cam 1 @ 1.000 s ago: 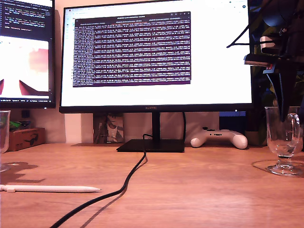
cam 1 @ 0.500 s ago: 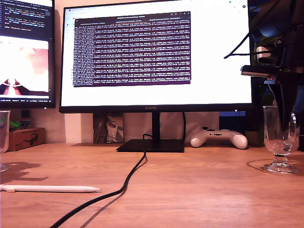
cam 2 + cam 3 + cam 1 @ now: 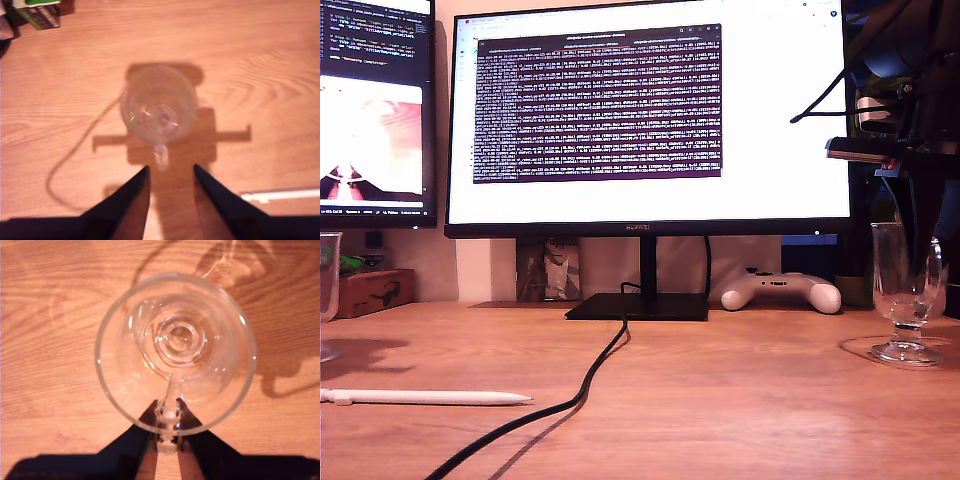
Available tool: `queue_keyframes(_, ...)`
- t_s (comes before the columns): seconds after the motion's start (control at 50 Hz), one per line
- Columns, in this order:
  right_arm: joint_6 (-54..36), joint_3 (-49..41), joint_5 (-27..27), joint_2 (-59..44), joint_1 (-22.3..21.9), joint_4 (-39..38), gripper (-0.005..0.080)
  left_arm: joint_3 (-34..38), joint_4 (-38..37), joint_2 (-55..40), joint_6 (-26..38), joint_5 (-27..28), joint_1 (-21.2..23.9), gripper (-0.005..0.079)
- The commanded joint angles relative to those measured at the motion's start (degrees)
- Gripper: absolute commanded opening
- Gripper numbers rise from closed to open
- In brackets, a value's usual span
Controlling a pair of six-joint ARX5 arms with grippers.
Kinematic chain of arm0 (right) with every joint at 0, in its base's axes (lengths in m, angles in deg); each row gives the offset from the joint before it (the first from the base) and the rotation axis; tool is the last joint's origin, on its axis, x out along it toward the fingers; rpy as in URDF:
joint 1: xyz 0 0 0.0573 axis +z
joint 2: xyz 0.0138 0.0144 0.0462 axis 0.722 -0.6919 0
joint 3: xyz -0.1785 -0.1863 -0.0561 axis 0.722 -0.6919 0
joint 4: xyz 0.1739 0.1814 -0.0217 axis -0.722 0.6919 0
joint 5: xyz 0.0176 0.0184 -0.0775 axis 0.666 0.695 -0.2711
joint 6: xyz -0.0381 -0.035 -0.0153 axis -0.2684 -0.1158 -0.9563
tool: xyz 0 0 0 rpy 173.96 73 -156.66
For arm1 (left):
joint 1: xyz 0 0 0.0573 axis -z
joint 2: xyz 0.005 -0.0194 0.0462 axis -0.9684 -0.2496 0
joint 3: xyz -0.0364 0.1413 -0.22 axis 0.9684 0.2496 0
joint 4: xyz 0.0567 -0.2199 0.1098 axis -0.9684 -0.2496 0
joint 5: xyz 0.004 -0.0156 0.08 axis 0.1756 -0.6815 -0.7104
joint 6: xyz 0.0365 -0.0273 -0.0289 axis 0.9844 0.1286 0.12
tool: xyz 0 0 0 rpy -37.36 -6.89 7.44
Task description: Pick the small glass cups in front of you with each of your hands, and place them behind the white pen
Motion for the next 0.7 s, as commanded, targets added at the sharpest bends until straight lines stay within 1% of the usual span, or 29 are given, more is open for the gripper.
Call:
queue_keyframes(0.0,-0.31,0.13,0.00,-0.11,0.55,-0.66,-0.0012,-0.17,-0.96,-3.26,0.24,0.13,-0.15,0.0263)
queue_keyframes(0.14,-0.55,0.13,0.00,-0.11,0.55,-0.87,-0.0012,-1.90,-2.38,-7.69,0.24,0.15,-0.13,0.0263)
queue_keyframes(0.6,-0.57,0.13,0.02,-0.11,0.55,-0.98,-0.0012,-1.97,1.07,-14.73,0.24,0.09,-0.15,0.0262)
queue_keyframes(0.66,-0.57,0.13,0.02,-0.11,0.57,-0.98,-0.0012,-1.97,1.14,-15.19,0.26,0.07,-0.15,0.0253)
queue_keyframes(0.68,-0.57,0.13,0.02,-0.11,0.57,-1.01,-0.0012,-1.97,1.40,-15.74,0.26,-0.07,-0.28,0.0210)
